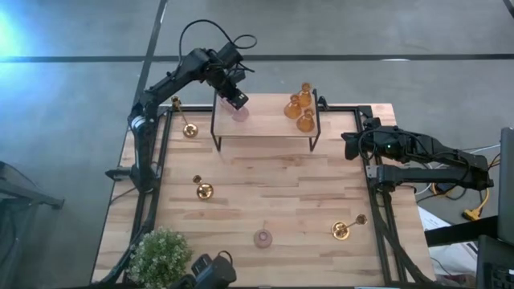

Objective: Pick & Place candle stick holders
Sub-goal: Put the left purple glass candle holder on the shelf, then align the purple glass candle holder with the other purple glass candle holder on the shelf

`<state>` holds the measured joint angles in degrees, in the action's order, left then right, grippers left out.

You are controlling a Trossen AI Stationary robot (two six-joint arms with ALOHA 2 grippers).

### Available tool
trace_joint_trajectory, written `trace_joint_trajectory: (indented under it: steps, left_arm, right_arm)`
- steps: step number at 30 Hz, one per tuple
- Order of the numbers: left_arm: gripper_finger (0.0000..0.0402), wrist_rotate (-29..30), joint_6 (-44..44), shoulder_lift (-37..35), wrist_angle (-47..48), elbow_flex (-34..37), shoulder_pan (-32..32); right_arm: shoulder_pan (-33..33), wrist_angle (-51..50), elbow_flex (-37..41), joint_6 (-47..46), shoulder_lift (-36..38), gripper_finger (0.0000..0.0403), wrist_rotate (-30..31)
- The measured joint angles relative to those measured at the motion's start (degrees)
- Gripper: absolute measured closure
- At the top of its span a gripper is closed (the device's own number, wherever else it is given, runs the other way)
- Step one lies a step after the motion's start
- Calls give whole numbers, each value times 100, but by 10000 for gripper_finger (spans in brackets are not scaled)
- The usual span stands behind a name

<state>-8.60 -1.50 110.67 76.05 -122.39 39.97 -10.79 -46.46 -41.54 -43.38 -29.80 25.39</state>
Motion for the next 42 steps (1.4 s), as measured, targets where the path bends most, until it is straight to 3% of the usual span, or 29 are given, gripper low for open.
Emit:
trace_joint_trajectory:
  steps: [28, 38, 42]
  left_arm:
    - [325, 234, 1, -35, -51, 0, 4]
    - [260, 200, -93, -218, -92, -7, 4]
    - [244, -33, -122, -231, 61, -325, 4]
  right_arm:
    - [0, 2, 0, 1, 0, 355, -13]
    - [0, 2, 0, 5, 3, 355, -51]
    - [0, 1, 0, 5, 2, 355, -53]
